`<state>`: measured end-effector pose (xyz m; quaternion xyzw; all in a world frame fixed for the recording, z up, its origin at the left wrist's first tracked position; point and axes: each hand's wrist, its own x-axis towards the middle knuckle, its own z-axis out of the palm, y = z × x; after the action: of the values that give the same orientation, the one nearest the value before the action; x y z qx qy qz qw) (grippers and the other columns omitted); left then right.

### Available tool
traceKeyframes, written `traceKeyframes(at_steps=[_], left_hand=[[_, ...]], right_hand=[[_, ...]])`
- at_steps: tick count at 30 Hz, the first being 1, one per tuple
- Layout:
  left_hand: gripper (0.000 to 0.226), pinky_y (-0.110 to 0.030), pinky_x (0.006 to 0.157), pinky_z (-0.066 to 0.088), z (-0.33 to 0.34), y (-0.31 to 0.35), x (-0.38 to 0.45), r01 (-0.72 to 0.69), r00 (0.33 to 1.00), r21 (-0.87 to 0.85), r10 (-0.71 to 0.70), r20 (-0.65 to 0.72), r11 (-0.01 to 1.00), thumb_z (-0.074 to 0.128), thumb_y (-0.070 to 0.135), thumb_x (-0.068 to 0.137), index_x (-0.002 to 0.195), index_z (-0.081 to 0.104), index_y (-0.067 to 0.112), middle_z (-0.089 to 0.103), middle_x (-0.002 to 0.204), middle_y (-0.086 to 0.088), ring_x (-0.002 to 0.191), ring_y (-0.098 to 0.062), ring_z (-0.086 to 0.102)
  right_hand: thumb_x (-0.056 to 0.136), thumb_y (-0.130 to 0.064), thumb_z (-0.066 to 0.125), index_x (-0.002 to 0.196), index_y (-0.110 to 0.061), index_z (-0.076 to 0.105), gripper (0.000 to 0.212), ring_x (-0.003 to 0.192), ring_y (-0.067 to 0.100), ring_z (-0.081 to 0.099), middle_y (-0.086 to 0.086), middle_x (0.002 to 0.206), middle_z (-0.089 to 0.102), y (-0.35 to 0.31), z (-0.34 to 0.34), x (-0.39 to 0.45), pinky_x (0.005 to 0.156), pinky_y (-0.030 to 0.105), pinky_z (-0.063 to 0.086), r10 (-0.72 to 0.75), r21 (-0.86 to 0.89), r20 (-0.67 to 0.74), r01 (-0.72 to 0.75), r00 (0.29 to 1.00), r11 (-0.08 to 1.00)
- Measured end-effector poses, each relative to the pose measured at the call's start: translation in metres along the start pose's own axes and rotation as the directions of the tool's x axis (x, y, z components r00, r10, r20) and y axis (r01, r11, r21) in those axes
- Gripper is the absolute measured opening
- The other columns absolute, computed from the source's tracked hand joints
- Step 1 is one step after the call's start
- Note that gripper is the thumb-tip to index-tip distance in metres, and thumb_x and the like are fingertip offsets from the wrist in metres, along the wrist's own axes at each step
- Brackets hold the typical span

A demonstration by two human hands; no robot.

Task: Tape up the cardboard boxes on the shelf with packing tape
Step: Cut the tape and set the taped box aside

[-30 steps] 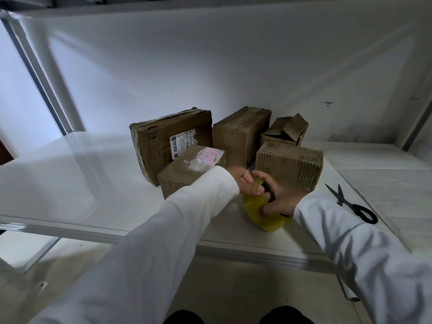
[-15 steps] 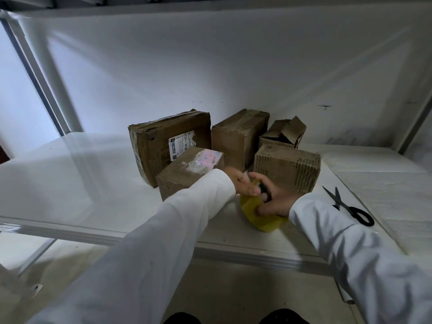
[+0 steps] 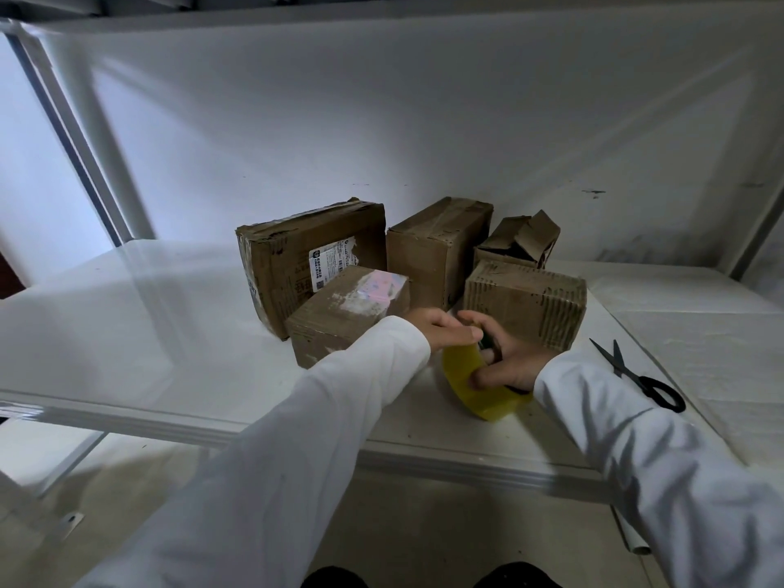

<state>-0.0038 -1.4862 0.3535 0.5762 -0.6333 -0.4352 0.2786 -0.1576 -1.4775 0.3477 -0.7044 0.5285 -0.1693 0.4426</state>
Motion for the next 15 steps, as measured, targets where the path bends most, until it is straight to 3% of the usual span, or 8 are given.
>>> traceKeyframes(at_steps=[2,5,8,10,12,15], left_hand=[[0.039,-0.038,0.099,0.046,0.004,-0.002,0.003,0.008,1.0,0.001,-0.008,-0.005,1.0,0.078,0.053,0.056,0.083,0.065,0.027,0.066,0.109,-0.005,0.108,-0.021,0.059],[0.029,-0.039,0.097,0.046,0.007,-0.001,0.007,0.049,0.998,-0.005,-0.049,-0.039,0.999,0.078,0.042,0.07,0.085,0.064,0.022,0.066,0.109,-0.008,0.107,-0.023,0.059],[0.023,-0.041,0.097,0.046,0.01,-0.001,0.01,0.093,0.992,-0.027,-0.095,-0.083,0.995,0.074,0.04,0.075,0.083,0.063,0.022,0.065,0.109,-0.007,0.107,-0.023,0.058],[0.025,-0.04,0.095,0.047,0.015,-0.001,0.011,0.097,0.988,-0.006,-0.097,-0.117,0.995,0.069,0.042,0.08,0.092,0.065,0.021,0.065,0.108,-0.006,0.105,-0.023,0.057],[0.025,-0.034,0.088,0.046,0.022,0.002,0.01,0.089,0.988,0.041,-0.083,-0.13,0.995,0.059,0.037,0.089,0.102,0.066,0.017,0.062,0.099,-0.003,0.097,-0.021,0.055],[0.019,-0.034,0.085,0.048,0.023,0.008,0.007,0.043,0.991,0.129,-0.026,-0.131,0.991,0.056,0.035,0.092,0.095,0.064,0.018,0.059,0.088,-0.002,0.091,-0.021,0.056]], right_hand=[[0.053,-0.023,0.064,0.144,-0.036,0.017,0.103,0.099,0.01,0.048,-0.001,0.115,0.051,0.001,0.0,-0.002,0.08,0.023,0.04,-0.001,0.023,-0.004,0.001,1.0,1.0],[0.064,-0.017,0.072,0.145,-0.036,0.017,0.099,0.1,0.012,0.047,-0.002,0.113,0.049,0.003,-0.001,-0.001,0.083,0.025,0.038,0.001,0.008,-0.004,-0.001,1.0,1.0],[0.082,-0.001,0.064,0.144,-0.034,0.018,0.084,0.085,0.002,0.047,-0.002,0.109,0.049,0.005,-0.002,0.0,0.069,0.016,0.039,0.013,0.026,0.001,-0.013,1.0,1.0],[0.083,0.0,0.063,0.144,-0.032,0.019,0.082,0.086,0.002,0.047,-0.002,0.109,0.05,0.007,-0.002,0.002,0.069,0.017,0.039,0.018,0.019,-0.015,-0.018,1.0,1.0],[0.081,-0.001,0.064,0.146,-0.03,0.018,0.085,0.099,0.011,0.049,-0.001,0.114,0.051,0.006,0.0,0.003,0.08,0.022,0.038,0.022,0.027,-0.026,-0.022,0.999,0.999],[0.064,-0.017,0.07,0.145,-0.034,0.018,0.098,0.108,0.017,0.045,-0.001,0.122,0.047,0.004,0.001,0.001,0.086,0.025,0.035,0.014,0.02,-0.042,-0.013,0.999,1.0]])
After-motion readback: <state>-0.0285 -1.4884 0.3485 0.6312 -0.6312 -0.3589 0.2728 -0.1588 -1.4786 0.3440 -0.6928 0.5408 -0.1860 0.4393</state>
